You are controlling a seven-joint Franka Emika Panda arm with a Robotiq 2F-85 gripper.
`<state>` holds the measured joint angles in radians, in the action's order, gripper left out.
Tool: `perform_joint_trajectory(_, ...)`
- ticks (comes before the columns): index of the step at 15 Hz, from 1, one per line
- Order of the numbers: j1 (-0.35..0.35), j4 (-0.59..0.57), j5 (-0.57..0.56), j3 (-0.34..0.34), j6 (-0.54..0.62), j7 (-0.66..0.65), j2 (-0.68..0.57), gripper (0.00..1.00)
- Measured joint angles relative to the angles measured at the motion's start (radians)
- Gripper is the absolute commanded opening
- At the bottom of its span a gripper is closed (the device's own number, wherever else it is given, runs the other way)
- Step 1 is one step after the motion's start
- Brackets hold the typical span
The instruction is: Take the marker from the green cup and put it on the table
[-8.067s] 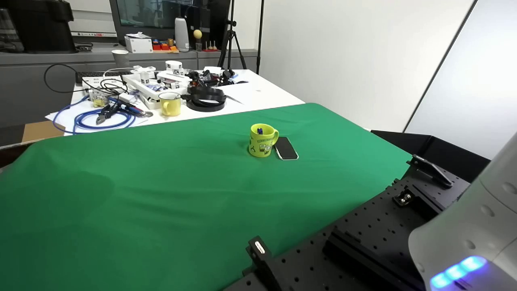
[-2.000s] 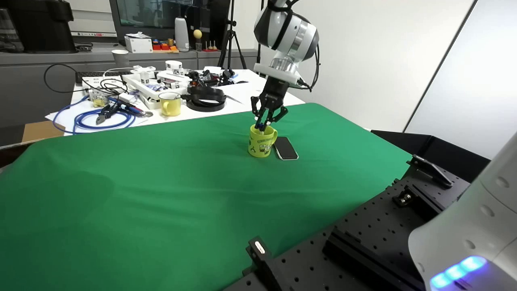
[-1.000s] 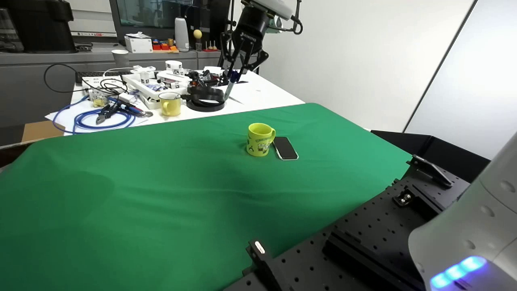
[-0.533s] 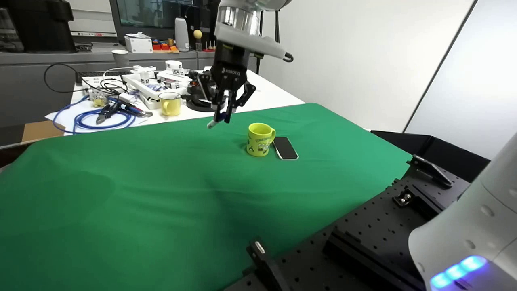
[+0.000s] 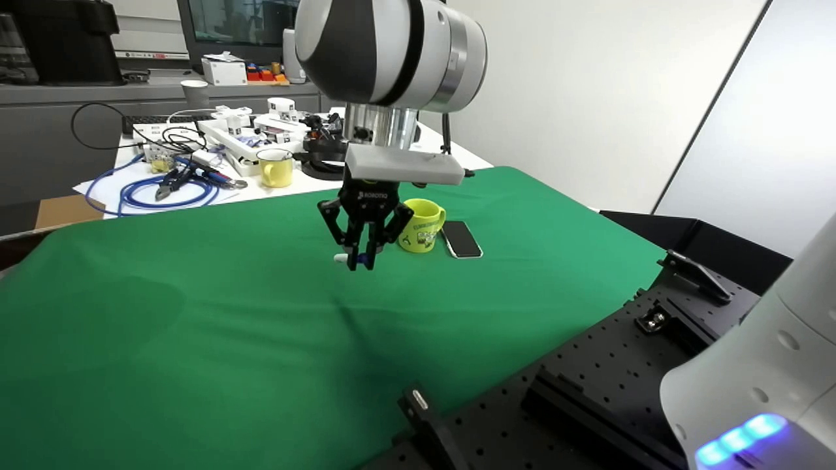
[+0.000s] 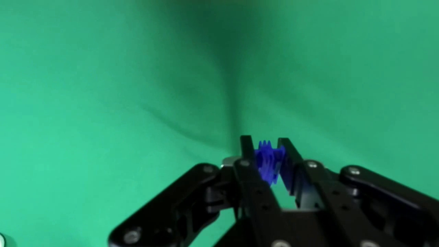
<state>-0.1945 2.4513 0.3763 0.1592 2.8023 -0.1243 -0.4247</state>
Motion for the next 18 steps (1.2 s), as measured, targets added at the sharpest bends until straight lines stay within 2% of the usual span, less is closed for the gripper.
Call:
perform_joint_trajectory(11, -0.015, -0.013, -0.037, -0.015, 0.157, -0.015, -0.237, 0.06)
perform_joint_trajectory(12, -0.017, -0.016, -0.044, -0.017, 0.161, -0.020, -0.258, 0.13)
perform_joint_trajectory(13, -0.019, -0.019, -0.046, -0.018, 0.166, -0.023, -0.279, 0.47)
perform_joint_trajectory(15, -0.020, -0.029, -0.046, -0.019, 0.170, -0.027, -0.311, 0.50)
perform_joint_trajectory(18, -0.016, -0.049, -0.045, -0.017, 0.159, -0.041, -0.334, 0.70)
